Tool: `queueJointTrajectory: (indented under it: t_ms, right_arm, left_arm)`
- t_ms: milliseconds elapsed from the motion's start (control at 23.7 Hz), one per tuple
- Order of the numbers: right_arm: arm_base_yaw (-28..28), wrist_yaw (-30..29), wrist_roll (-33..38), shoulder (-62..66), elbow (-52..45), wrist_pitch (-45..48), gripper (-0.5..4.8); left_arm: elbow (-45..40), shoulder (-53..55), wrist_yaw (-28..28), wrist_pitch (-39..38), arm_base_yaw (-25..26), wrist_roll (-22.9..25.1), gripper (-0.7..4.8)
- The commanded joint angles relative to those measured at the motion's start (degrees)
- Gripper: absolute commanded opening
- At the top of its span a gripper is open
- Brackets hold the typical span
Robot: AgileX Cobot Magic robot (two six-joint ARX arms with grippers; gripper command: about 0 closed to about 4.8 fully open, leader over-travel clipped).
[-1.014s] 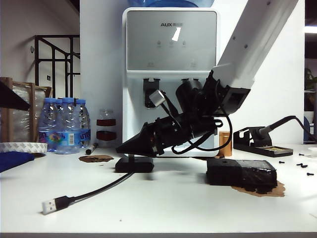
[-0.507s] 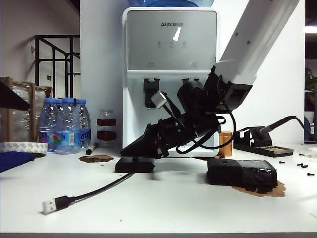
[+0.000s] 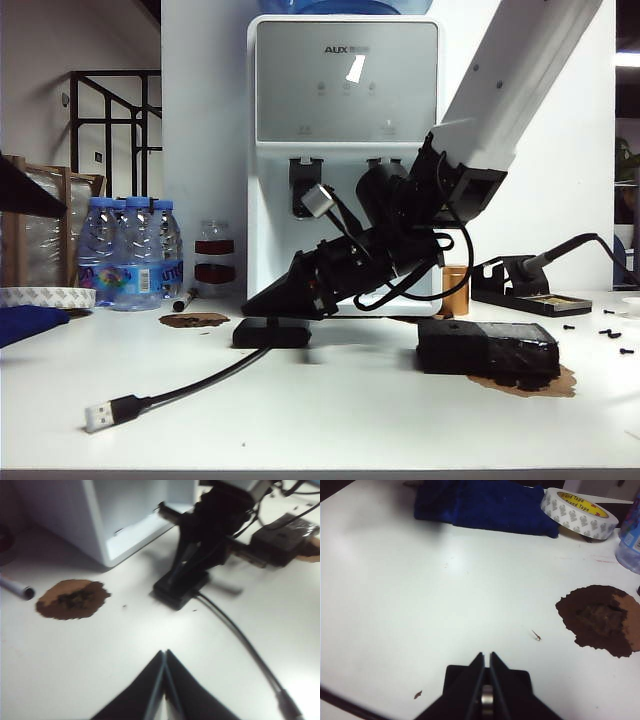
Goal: Take the USB flash drive out of the black sponge and insert it into the slot on top of the black USB adpator box.
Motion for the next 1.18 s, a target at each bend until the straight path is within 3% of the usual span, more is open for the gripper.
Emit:
queueJointTrajectory:
  t_ms: [42,591,760,887,1183]
  right_arm:
    - [0.2,2.2,0.4,2.3,-0.2,-4.3,-0.02]
    - [0.2,2.0,-0.6,3.1,0.0,-1.8,-0.02]
    - [0.2,1.9,0.0,2.5,0.0,-1.0,0.67]
    - [0.2,1.0,0.0,2.4,-0.1,-0.9,0.00]
    - [0.2,-1.2,1.8,2.2,-0.1,1.2,-0.03]
  left_arm:
    - [0.0,0.0,0.8,-0.4,-0.7,-0.1,-0.04]
    - [0.0,0.0,1.9,-0.7,-0.9,-0.1,-0.04]
    - [0.0,0.0,3.9,-0.9,-0.9,-0.1,-0.04]
    - [0.0,0.0,6.1,-1.4,-0.9,0.0,-0.04]
    - [0.0,0.0,6.1,-3.3,-0.9,0.5,-0.04]
